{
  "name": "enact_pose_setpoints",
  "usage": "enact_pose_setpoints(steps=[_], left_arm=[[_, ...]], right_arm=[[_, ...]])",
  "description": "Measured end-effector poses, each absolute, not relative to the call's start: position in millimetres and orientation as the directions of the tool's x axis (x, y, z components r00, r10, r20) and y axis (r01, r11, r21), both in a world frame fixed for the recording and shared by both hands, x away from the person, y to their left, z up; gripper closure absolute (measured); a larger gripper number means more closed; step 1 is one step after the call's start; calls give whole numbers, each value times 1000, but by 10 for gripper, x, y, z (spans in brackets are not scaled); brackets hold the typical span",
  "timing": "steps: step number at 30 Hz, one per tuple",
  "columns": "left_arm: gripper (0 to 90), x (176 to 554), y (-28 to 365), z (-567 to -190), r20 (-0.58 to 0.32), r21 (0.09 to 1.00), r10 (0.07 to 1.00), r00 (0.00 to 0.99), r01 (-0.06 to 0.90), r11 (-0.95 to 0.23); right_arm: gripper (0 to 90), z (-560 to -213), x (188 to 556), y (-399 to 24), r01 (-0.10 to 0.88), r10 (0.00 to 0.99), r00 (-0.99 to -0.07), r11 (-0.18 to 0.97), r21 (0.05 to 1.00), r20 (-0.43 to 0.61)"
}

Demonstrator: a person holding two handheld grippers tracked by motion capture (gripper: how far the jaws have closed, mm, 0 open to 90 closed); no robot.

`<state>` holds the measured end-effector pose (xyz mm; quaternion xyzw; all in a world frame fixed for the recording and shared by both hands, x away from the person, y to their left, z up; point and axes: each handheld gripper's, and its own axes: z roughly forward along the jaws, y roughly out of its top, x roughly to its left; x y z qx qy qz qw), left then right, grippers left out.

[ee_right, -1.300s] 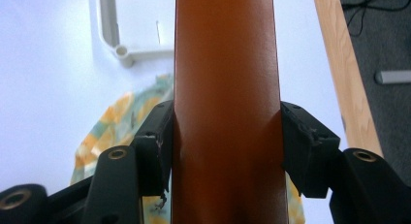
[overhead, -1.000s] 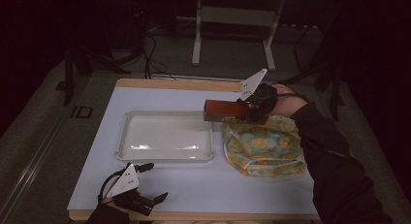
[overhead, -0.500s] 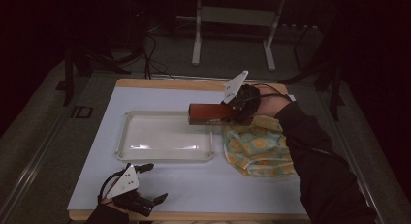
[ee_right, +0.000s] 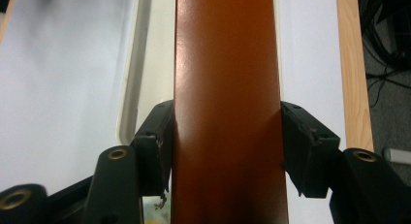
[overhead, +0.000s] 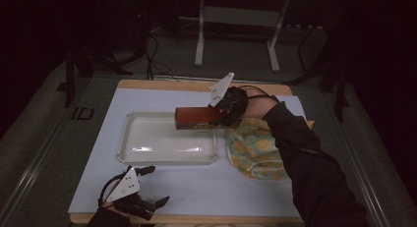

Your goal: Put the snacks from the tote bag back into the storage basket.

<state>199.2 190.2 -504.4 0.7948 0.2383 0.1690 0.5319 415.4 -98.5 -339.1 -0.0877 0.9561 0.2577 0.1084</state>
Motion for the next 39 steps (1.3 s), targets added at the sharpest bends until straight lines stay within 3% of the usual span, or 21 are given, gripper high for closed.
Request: enact_pose_setpoints(steps=[12, 39], left_arm=[[0, 1975, 1899, -5045, 25, 924, 551, 834, 192, -332], [0, 1971, 1901, -5048, 26, 923, 546, 838, 189, -335]], right_arm=[[428, -3452, 4144, -726, -259, -143, -957, 817, 515, -254], [428, -4277, 4222, -357, -195, -123, -978, 836, 512, -171]])
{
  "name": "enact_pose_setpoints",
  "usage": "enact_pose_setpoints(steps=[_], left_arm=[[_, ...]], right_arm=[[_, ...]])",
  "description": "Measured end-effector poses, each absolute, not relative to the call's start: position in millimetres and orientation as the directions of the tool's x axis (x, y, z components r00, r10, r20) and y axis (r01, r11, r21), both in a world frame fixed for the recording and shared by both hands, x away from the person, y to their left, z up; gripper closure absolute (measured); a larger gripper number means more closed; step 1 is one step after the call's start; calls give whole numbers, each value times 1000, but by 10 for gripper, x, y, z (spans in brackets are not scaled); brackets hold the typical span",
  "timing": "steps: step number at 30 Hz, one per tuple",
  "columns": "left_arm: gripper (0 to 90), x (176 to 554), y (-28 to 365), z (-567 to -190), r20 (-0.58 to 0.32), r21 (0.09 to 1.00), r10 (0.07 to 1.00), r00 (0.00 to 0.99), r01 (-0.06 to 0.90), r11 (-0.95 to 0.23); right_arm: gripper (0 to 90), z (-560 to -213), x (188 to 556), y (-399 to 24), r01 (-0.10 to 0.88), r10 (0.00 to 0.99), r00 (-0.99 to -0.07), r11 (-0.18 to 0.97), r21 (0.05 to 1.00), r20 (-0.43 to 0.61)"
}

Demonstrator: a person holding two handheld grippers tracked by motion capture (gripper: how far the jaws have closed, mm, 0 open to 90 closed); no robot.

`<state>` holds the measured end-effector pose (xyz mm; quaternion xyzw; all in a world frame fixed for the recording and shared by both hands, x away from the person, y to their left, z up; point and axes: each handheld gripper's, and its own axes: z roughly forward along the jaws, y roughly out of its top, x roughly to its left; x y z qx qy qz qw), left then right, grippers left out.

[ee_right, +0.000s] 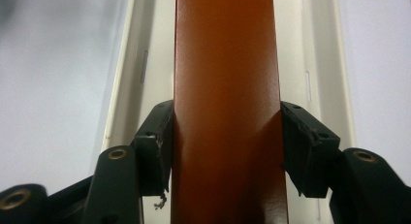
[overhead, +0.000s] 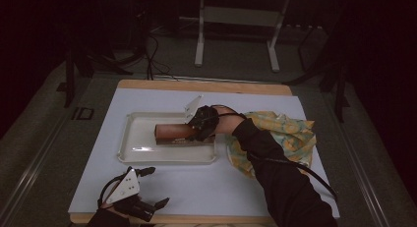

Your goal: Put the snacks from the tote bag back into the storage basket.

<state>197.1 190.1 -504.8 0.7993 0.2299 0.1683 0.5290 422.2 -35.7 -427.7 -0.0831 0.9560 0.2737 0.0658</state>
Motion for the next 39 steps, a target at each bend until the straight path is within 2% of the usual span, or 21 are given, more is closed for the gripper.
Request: enact_pose_setpoints(steps=[18, 39], left_arm=[[0, 1968, 1903, -5048, 22, 924, 544, 839, 191, -332], [0, 1966, 1903, -5047, 21, 924, 541, 841, 190, -331]], right_arm=[[428, -4637, 4269, -273, -175, -119, -982, 871, 459, -149], [400, -4751, 4318, -256, -129, -81, -989, 883, 452, -125]])
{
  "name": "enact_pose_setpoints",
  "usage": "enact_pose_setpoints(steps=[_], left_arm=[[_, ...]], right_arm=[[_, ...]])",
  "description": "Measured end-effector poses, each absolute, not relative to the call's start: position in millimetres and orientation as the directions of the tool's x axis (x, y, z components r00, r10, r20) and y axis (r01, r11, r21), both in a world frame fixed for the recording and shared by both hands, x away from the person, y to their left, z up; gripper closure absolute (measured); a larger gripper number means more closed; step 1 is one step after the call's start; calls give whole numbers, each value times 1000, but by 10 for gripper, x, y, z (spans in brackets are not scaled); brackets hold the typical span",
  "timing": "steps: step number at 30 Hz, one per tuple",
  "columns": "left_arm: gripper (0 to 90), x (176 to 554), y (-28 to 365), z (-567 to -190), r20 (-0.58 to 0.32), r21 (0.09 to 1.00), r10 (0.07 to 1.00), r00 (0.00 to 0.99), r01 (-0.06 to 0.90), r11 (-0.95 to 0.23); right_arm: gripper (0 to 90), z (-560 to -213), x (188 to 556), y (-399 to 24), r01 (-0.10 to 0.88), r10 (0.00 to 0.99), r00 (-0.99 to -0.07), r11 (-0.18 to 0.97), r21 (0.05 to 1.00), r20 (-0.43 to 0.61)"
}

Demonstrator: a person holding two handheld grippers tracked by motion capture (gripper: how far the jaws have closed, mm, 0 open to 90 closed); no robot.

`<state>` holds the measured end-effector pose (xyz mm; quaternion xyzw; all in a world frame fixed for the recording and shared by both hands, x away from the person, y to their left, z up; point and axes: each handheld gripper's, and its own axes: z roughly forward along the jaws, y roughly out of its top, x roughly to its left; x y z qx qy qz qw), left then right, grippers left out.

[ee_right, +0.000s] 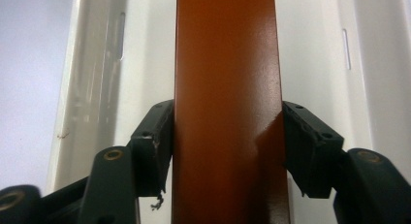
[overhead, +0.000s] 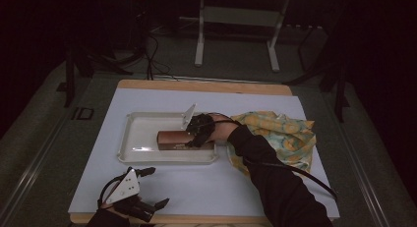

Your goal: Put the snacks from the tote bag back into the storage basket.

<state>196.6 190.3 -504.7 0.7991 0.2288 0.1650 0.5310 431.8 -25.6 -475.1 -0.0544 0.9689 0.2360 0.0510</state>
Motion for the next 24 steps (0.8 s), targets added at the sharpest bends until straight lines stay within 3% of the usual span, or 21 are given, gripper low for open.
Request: enact_pose_setpoints(steps=[5, 20, 24], left_arm=[[0, 1970, 1902, -5047, 19, 923, 540, 842, 192, -332], [0, 1976, 1896, -5049, 16, 923, 542, 840, 197, -332], [0, 1978, 1900, -5048, 15, 922, 544, 839, 198, -331]], right_arm=[[351, -4752, 4315, -261, -131, -82, -988, 888, 440, -128], [316, -4392, 4268, -412, -106, -56, -992, 865, 491, -116], [254, -4330, 4253, -470, -85, -42, -994, 869, 488, -99]])
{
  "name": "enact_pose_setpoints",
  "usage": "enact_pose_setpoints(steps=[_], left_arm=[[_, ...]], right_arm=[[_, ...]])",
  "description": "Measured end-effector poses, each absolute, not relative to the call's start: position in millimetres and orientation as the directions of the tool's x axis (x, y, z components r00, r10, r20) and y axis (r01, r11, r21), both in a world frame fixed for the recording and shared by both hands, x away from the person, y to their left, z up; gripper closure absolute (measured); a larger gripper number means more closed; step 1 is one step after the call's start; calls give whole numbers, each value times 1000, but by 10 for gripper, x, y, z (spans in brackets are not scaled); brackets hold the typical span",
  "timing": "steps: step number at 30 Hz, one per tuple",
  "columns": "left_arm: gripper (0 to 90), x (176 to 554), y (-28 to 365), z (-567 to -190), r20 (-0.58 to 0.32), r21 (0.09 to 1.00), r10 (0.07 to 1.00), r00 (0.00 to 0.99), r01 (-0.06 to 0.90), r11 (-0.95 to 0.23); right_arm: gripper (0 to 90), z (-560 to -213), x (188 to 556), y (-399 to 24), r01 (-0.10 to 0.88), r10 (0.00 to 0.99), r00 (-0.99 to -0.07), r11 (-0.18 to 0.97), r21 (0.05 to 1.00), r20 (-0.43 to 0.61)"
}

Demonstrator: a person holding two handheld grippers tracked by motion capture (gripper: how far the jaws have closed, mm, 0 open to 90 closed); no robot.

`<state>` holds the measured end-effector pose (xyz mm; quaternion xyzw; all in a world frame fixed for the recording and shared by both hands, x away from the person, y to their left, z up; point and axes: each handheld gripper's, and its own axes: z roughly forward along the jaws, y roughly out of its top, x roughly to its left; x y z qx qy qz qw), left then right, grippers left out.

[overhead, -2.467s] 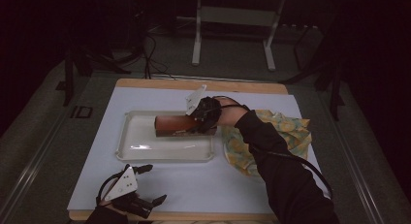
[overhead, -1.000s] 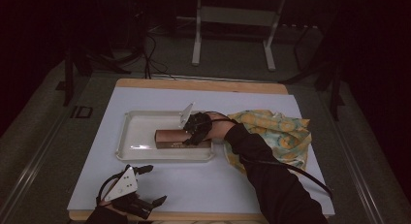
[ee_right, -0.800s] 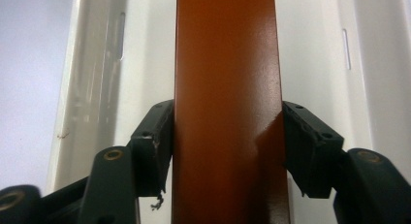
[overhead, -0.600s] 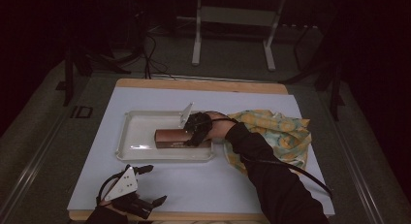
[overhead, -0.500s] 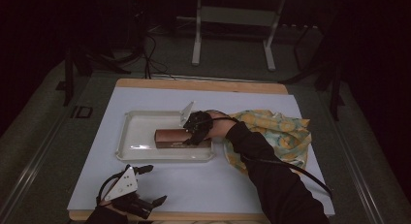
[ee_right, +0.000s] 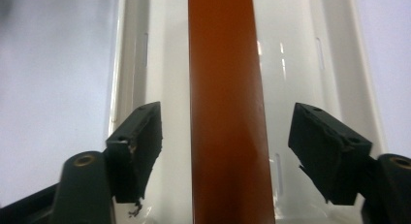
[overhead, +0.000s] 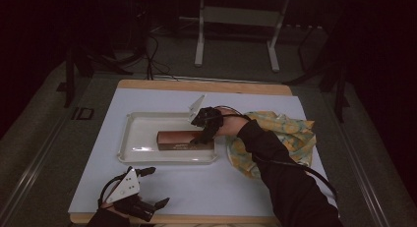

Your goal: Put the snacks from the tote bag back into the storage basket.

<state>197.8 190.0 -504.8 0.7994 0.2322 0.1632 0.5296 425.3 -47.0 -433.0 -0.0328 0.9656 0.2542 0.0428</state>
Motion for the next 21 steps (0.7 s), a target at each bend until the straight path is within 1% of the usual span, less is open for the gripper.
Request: enact_pose_setpoints(steps=[4, 6, 10, 12, 18, 21], left_arm=[[0, 1979, 1895, -5050, 15, 921, 544, 839, 200, -333], [0, 1983, 1894, -5051, 14, 921, 545, 839, 201, -333], [0, 1987, 1891, -5052, 13, 921, 545, 838, 202, -333], [0, 1991, 1890, -5054, 11, 920, 546, 838, 205, -334], [0, 2000, 1882, -5059, 10, 918, 544, 839, 208, -337], [0, 2004, 1879, -5063, 9, 918, 544, 839, 208, -336]], right_arm=[[169, -4267, 4264, -561, -62, -16, -995, 859, 507, -93], [135, -4240, 4286, -617, -35, 0, -998, 854, 519, -68], [126, -4187, 4309, -734, -21, 16, -998, 850, 527, -65], [134, -4153, 4324, -791, 2, 37, -998, 843, 538, -53], [140, -4111, 4342, -954, 24, 82, -993, 841, 540, -84], [140, -4100, 4340, -1121, 42, 105, -991, 841, 539, -88]])
